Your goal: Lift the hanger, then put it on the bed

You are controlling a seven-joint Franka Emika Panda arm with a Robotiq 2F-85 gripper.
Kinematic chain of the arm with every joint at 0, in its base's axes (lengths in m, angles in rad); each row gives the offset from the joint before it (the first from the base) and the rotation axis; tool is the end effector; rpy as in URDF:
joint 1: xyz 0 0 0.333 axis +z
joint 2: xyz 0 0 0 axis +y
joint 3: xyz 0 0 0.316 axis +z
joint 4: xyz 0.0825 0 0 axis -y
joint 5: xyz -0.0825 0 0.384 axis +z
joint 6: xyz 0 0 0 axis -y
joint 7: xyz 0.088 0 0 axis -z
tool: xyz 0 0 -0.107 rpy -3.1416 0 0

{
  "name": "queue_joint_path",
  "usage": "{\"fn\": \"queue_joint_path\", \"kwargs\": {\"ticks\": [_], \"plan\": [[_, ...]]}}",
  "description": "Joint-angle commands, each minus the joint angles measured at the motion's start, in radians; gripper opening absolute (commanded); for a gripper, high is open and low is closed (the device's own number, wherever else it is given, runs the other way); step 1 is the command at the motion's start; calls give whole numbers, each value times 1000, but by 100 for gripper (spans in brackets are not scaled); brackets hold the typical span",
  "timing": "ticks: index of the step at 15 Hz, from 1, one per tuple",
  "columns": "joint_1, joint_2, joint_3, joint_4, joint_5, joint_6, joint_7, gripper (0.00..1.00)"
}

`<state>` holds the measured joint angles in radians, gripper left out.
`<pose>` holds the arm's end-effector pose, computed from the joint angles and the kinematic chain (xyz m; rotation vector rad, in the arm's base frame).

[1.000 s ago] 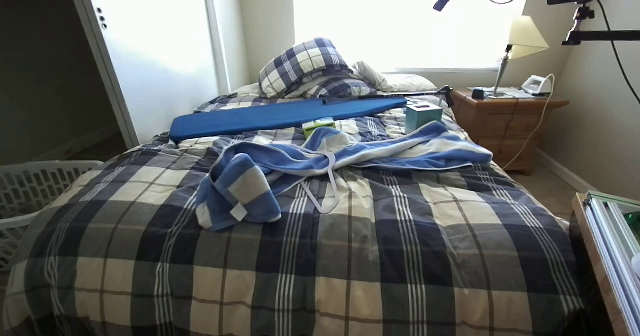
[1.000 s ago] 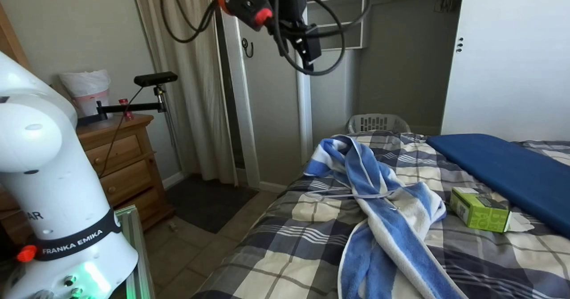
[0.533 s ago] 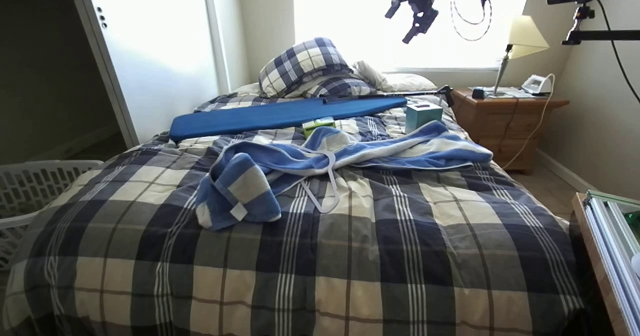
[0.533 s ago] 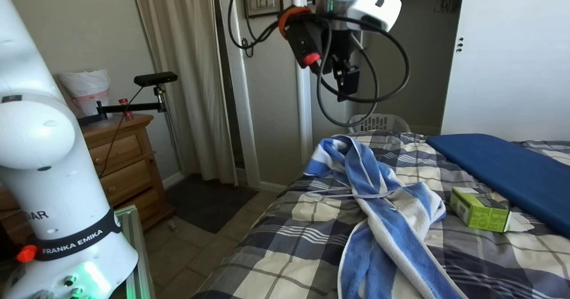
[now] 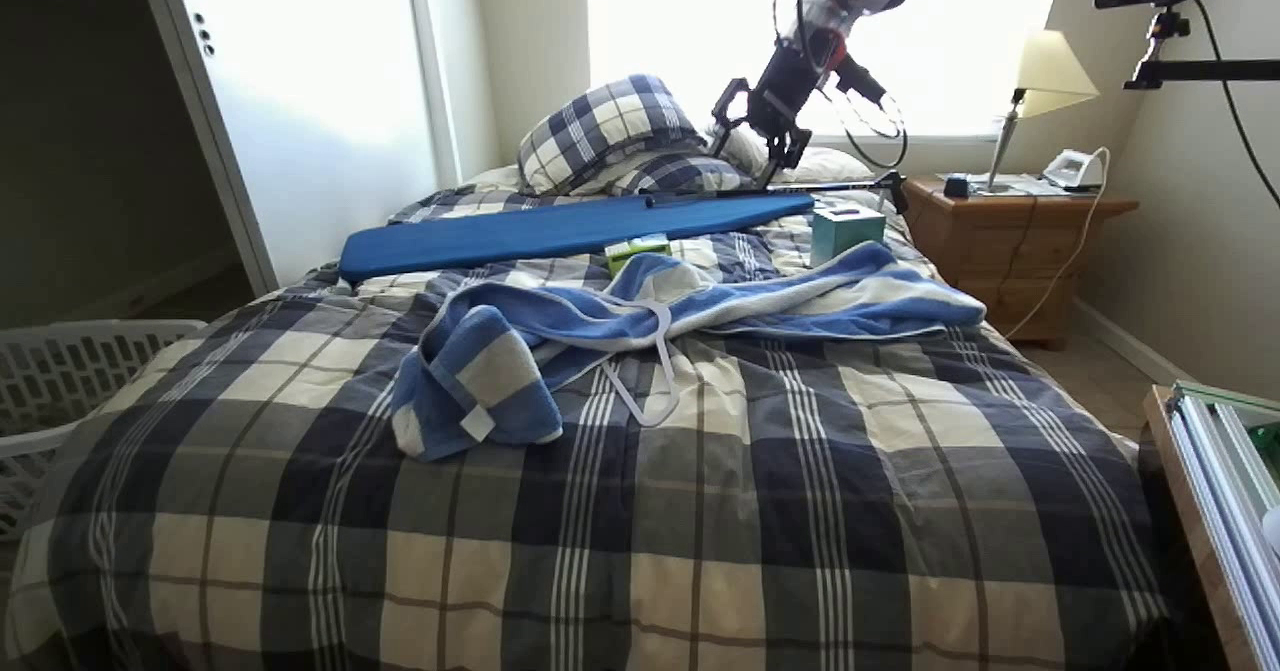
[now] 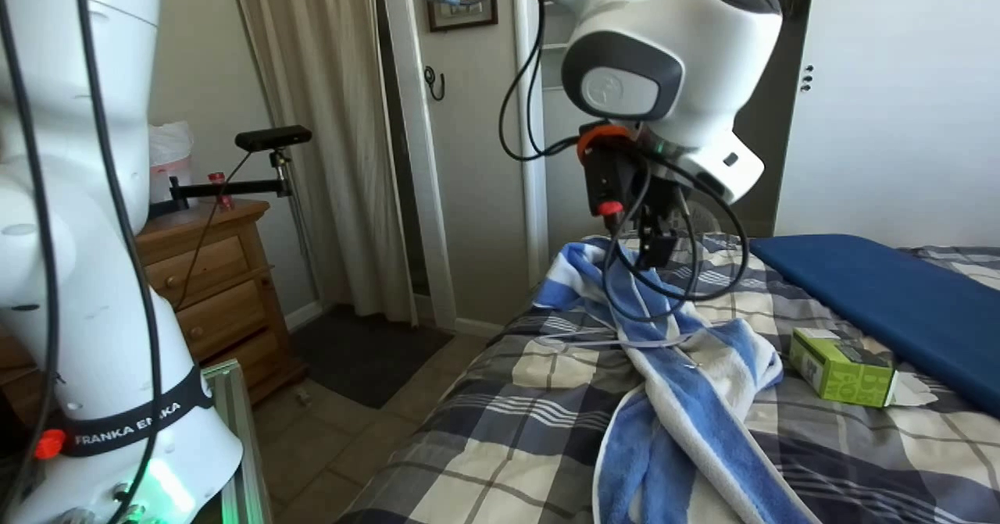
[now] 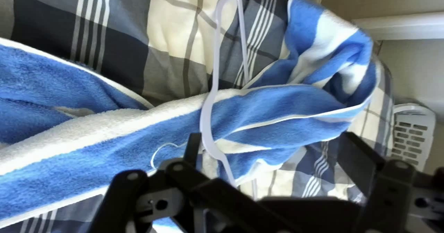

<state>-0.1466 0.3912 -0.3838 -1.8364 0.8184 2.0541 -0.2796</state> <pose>0.5706 -0.2700 0.3282 -2.4429 0.8570 -0.1486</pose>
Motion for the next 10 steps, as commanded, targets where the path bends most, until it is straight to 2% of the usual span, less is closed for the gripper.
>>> {"fn": "queue_joint_path", "kwargs": {"ticks": [1,7,10], "plan": [[-91,28,100,23,-35,22,17,100],[-106,6,119,21,-33,23,13,100],[-176,118,167,105,23,-17,-46,100]]}}
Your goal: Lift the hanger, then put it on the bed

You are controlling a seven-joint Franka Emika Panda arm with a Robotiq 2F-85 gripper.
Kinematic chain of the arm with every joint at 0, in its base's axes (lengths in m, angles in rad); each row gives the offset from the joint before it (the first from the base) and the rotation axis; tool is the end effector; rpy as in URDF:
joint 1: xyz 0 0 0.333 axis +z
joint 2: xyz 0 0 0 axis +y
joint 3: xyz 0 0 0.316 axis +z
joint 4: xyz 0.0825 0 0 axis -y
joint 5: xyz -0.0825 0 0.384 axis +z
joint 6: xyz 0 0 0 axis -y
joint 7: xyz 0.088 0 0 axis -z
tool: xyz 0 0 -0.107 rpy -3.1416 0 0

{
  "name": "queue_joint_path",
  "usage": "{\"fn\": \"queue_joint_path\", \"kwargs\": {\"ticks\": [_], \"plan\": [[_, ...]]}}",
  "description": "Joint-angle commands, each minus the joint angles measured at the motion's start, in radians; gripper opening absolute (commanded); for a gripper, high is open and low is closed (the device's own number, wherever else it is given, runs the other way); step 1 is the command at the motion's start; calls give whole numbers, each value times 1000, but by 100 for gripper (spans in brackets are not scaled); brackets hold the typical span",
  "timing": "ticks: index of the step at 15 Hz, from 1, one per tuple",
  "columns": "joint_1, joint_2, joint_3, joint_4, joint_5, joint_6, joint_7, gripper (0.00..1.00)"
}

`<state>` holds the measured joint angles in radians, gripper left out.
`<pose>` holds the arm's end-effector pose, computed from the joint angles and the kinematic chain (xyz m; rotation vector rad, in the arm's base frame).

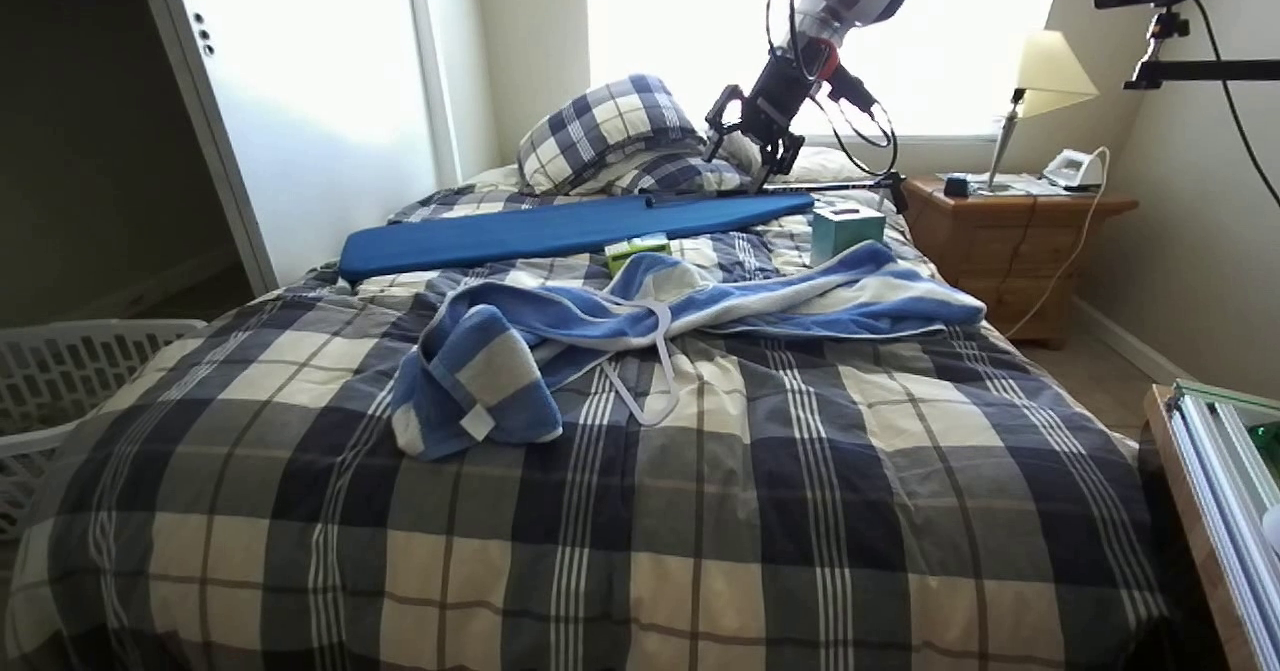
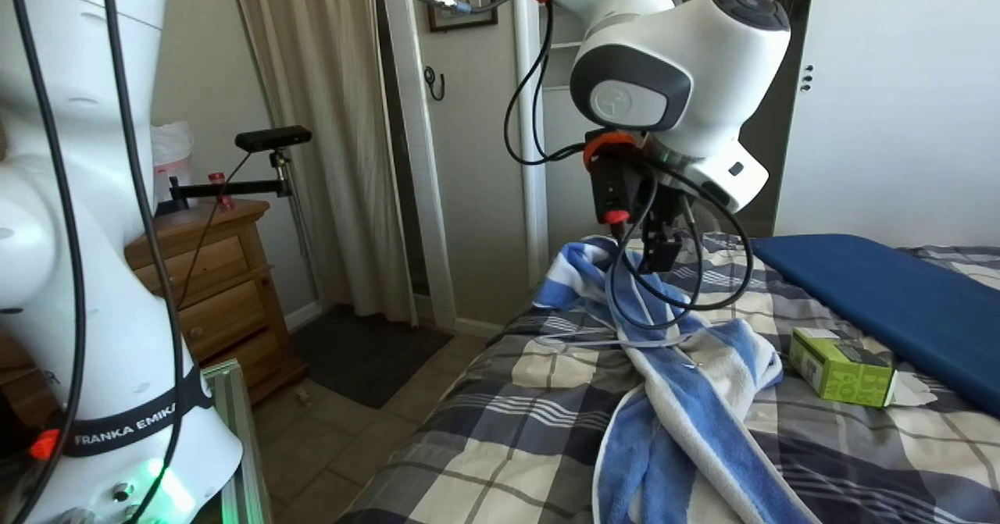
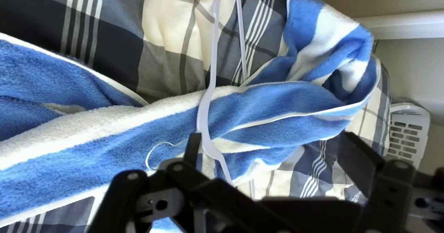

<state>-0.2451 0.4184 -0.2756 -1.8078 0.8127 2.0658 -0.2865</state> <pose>0.5784 -0.2728 0.3177 -2.4249 0.8395 -0.1519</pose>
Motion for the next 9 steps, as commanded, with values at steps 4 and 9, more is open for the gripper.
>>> {"fn": "queue_joint_path", "kwargs": {"ticks": [4,9], "plan": [[-154,239,121,170,58,-17,-79,100],[-235,420,195,341,117,-29,-140,100]]}}
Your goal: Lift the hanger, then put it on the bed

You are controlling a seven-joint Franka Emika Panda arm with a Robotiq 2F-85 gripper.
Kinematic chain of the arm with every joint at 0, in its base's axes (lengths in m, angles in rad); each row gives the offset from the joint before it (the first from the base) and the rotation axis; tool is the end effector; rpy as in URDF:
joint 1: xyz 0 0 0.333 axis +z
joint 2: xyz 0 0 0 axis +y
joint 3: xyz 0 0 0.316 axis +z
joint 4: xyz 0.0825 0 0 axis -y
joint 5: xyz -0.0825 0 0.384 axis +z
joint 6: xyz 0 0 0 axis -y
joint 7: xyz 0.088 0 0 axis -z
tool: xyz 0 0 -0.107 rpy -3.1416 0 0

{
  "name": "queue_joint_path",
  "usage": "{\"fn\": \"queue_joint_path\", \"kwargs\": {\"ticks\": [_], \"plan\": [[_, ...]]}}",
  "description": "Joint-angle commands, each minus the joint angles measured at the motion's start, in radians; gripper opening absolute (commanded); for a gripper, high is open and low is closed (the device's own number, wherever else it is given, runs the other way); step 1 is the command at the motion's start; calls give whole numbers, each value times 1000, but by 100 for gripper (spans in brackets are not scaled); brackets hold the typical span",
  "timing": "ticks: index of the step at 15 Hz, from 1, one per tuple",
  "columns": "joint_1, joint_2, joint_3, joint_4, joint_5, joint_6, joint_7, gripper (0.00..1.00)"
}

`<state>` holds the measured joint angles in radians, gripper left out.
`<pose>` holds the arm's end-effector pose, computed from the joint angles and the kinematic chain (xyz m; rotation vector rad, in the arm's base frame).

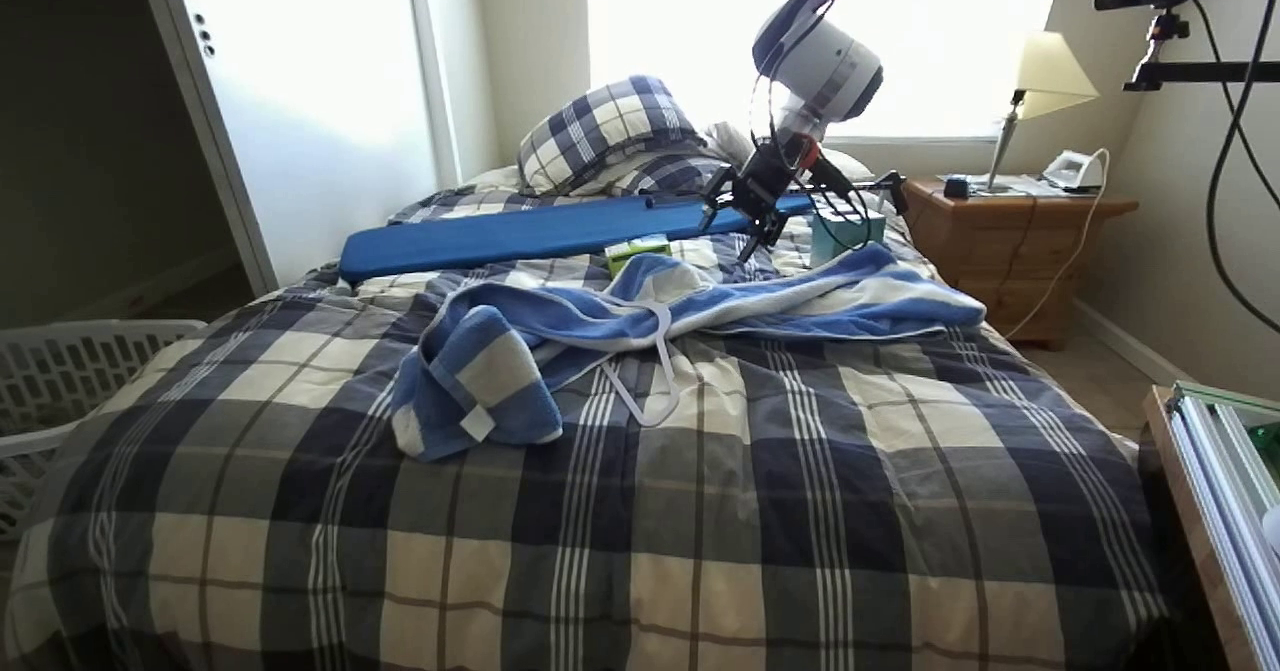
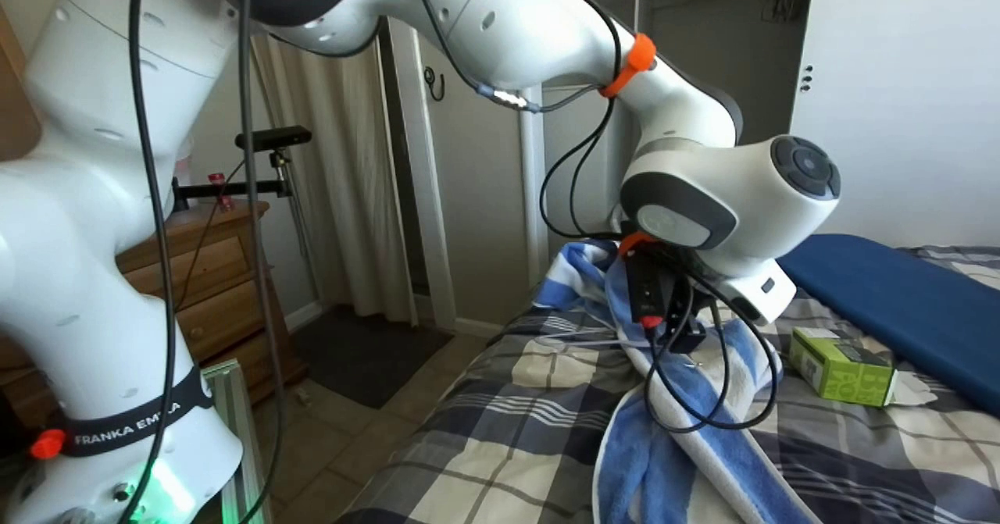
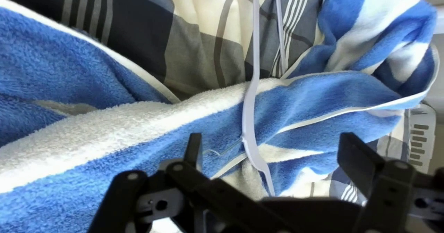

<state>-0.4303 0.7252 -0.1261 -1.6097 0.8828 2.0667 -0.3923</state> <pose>0.5994 -0.3136 0.1957 -2.3370 0.8275 -0.1023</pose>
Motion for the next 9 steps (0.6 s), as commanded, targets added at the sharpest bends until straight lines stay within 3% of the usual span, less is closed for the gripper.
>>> {"fn": "queue_joint_path", "kwargs": {"ticks": [1,9], "plan": [[-56,145,53,180,48,-30,-32,100],[-97,308,96,389,27,-86,8,100]]}}
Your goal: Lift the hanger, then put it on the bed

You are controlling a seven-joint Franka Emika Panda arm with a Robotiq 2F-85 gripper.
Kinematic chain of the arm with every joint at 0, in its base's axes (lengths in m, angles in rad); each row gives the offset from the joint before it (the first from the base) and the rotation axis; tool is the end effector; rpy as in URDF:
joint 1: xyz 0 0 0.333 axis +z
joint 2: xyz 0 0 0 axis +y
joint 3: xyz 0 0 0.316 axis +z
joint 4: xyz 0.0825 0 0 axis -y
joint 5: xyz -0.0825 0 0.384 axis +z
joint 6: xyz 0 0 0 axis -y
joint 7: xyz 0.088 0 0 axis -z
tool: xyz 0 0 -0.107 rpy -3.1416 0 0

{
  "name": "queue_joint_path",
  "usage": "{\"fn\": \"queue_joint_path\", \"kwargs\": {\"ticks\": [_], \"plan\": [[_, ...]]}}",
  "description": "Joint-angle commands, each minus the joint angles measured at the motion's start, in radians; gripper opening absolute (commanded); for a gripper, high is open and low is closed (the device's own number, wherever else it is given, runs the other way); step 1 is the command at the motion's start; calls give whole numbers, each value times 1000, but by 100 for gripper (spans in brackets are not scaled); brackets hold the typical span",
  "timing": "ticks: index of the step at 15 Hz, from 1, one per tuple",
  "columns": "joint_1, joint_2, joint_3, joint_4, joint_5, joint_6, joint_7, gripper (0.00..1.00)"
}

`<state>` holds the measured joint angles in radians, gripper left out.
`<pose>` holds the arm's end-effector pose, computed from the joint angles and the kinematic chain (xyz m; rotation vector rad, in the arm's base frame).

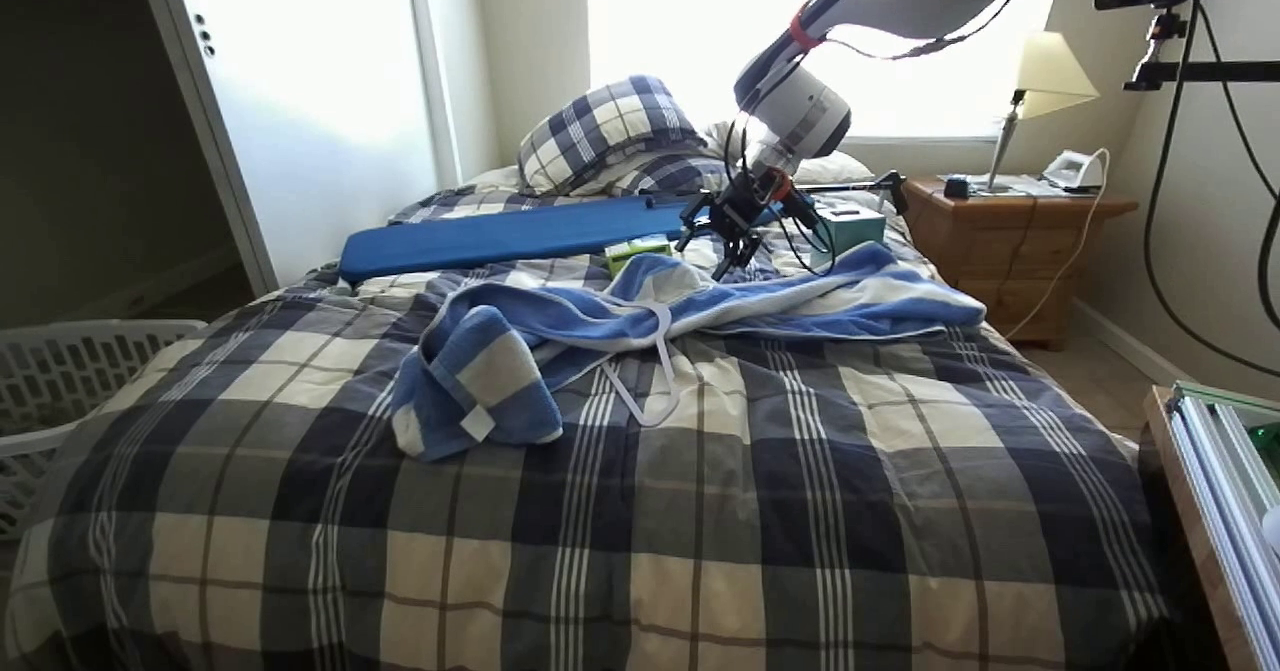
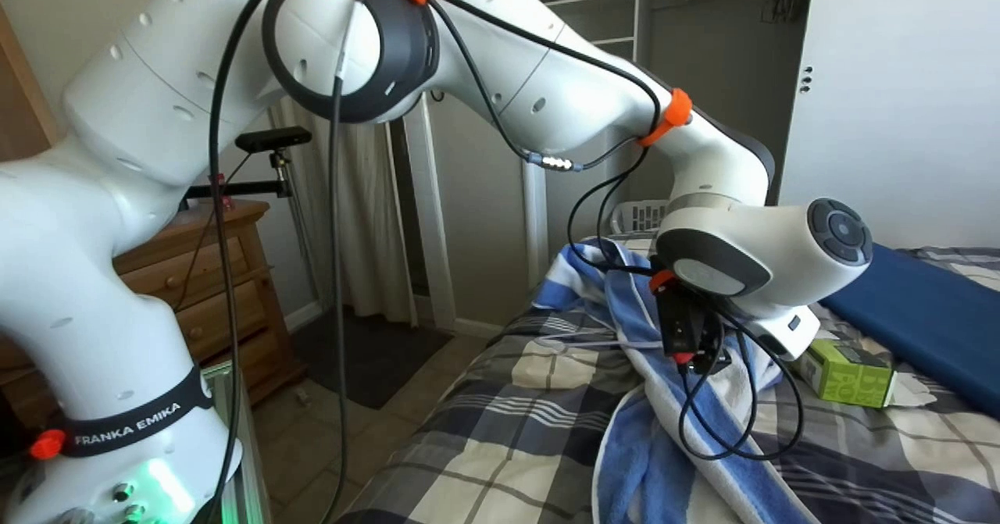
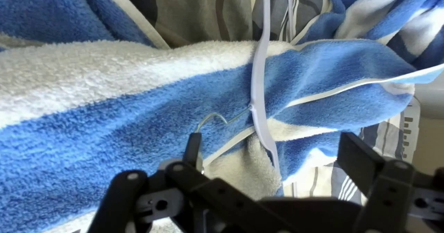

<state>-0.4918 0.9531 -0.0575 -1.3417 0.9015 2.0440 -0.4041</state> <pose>0.6406 -0.3313 0.1451 -2.2907 0.7819 -0.1469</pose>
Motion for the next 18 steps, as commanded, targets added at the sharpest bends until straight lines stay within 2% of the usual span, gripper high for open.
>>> {"fn": "queue_joint_path", "kwargs": {"ticks": [1,18], "plan": [[-38,95,29,141,4,-77,25,100],[-65,242,27,347,-21,-232,157,100]]}}
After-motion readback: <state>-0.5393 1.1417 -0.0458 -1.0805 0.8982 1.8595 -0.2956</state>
